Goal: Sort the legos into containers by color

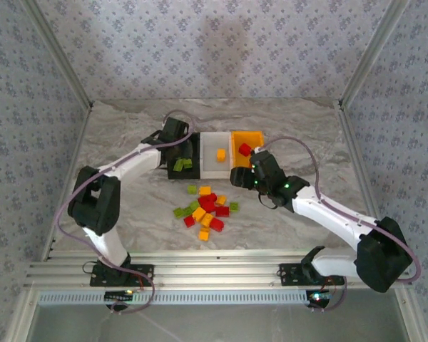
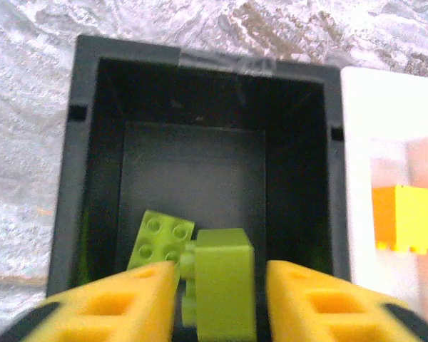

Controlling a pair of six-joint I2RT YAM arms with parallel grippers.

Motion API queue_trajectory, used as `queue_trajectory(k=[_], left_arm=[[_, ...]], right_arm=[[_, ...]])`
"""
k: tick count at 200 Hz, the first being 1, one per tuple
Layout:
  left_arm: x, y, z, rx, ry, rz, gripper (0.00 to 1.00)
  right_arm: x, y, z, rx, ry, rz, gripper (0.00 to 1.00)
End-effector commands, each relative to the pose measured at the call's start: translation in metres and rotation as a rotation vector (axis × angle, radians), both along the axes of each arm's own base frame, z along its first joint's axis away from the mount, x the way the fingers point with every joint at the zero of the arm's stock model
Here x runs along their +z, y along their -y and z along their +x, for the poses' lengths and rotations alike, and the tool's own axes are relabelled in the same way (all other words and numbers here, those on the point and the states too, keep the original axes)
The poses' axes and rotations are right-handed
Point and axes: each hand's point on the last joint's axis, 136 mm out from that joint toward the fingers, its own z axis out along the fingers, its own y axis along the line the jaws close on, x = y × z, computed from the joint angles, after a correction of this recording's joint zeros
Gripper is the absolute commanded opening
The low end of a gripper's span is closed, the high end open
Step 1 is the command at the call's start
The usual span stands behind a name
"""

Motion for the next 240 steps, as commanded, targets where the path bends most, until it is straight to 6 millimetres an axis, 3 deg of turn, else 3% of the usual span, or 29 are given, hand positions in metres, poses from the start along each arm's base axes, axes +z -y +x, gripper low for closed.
queue_trajectory(k=[1,36,70,80,112,142,174,202,240], left_arm=[[0.02,0.007,0.011,-0.011,0.032,-0.024,0.52],[0.051,0.014,-0.007,-0.033,0.08,-0.121,0.76],[0.07,0.024,-0.061,-0.104,0.104,-0.198,0.95],[0.07,0.025,-0.082,-0.124,0.102,-0.201,0.98],[0.038,0.006,-0.147,-0.138,0.033,-0.176,0.99],[0.017,-0.025,-0.184,-0.081,0.002,-0.173,0.99],[0.008,-0.047,-0.202,-0.021,0.017,-0.189,0.99],[0.003,-0.052,-0.206,-0.004,0.011,-0.187,0.99],[0.001,-0.056,-0.205,0.004,0.012,-0.171,0.99]], right_arm=[[-0.009,0.009,-0.01,-0.025,-0.034,-0.006,0.73],[-0.024,0.01,-0.019,-0.021,-0.07,-0.015,0.74],[-0.039,0.006,-0.024,-0.006,-0.1,-0.037,0.74],[-0.045,0.004,-0.025,0.001,-0.117,-0.045,0.74],[-0.072,-0.008,-0.032,0.032,-0.186,-0.104,0.75],[-0.09,-0.017,-0.033,0.037,-0.212,-0.16,0.76],[-0.105,-0.018,-0.03,0.002,-0.236,-0.208,0.74],[-0.12,-0.016,-0.03,-0.016,-0.274,-0.258,0.7],[-0.131,0.007,-0.045,-0.057,-0.335,-0.36,0.58]])
